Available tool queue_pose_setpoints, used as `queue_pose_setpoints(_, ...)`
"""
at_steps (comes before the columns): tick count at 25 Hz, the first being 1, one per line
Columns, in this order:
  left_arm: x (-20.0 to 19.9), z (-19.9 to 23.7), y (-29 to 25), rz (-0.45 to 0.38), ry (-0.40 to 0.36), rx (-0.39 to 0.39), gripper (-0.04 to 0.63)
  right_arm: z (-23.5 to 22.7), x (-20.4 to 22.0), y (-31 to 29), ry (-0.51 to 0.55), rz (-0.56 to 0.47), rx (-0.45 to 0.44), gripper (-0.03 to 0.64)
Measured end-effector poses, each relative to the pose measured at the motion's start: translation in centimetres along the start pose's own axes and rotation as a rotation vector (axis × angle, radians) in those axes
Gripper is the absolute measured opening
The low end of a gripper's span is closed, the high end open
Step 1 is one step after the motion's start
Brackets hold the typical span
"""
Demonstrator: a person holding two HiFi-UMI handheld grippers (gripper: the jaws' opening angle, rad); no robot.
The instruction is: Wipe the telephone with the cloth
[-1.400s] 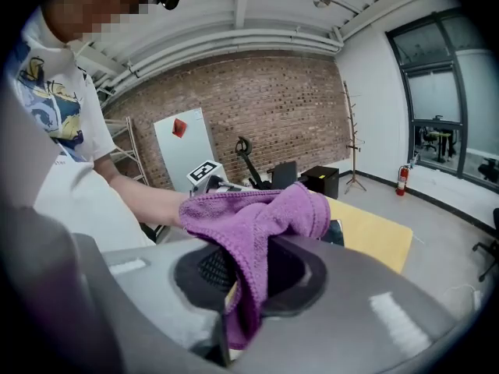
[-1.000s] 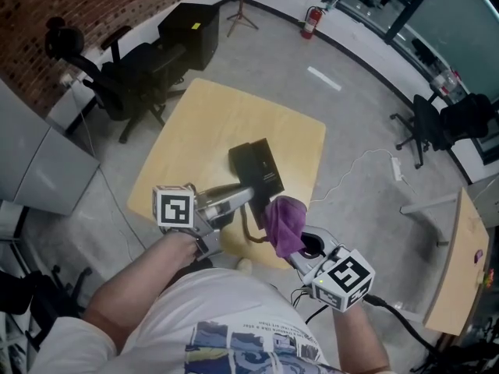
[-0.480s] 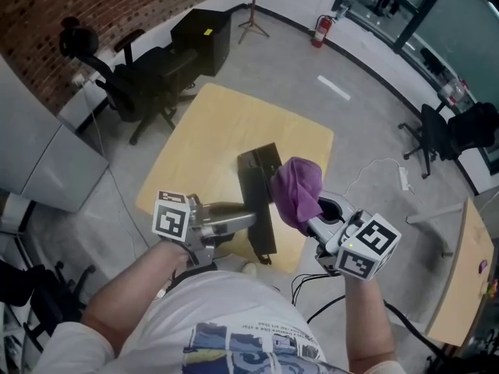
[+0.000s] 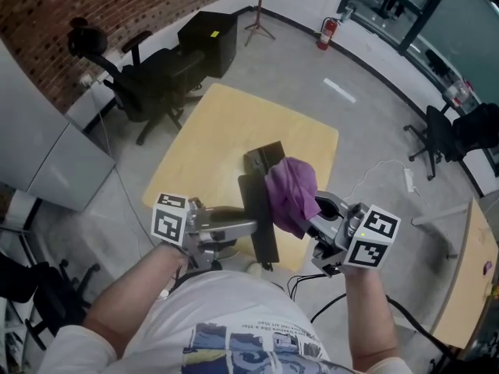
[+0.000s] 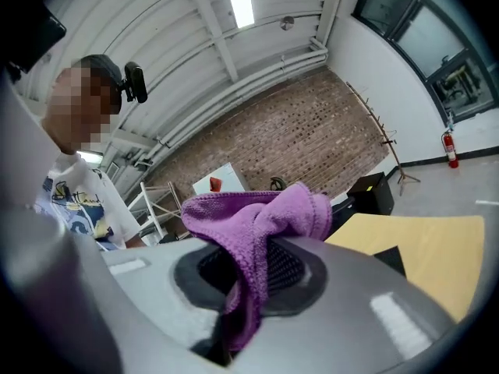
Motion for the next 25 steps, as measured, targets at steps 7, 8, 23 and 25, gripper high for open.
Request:
queue_pose_setpoints(7, -0.6, -0.6, 0.8, -0.03, -0.031, 0.031, 0.075, 1.6, 3.2, 1.0, -0.069, 0.031, -0.058, 0.043)
queue_pose_setpoints(8, -0.7, -0.7, 0.8, -0.031, -0.035, 0.037, 0.075, 1.7, 3.5, 1.2, -0.077, 0.038, -0.062, 0.043)
queue_pose_setpoints(23, 0.6, -1.7, -0.7, 0.024, -0.036, 0.133, 0.075, -0.1, -0.7, 0.3, -0.06, -0.066, -0.089, 0.043)
queue_pose_setpoints(25, 0.6, -1.7, -0.4, 0.029, -0.039, 0.147, 0.075, -0.5, -0.9, -0.6, -0.072, -0.08, -0.098, 0.043)
Point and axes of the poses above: the fingertips, and each gripper's own axes: y backward along the fingers, z to its left, x out of its underside, the point moved 6 cm from there along y, backward along the fingers, and after that the axes turned 2 degrees about -x, right-handed, at the moved point
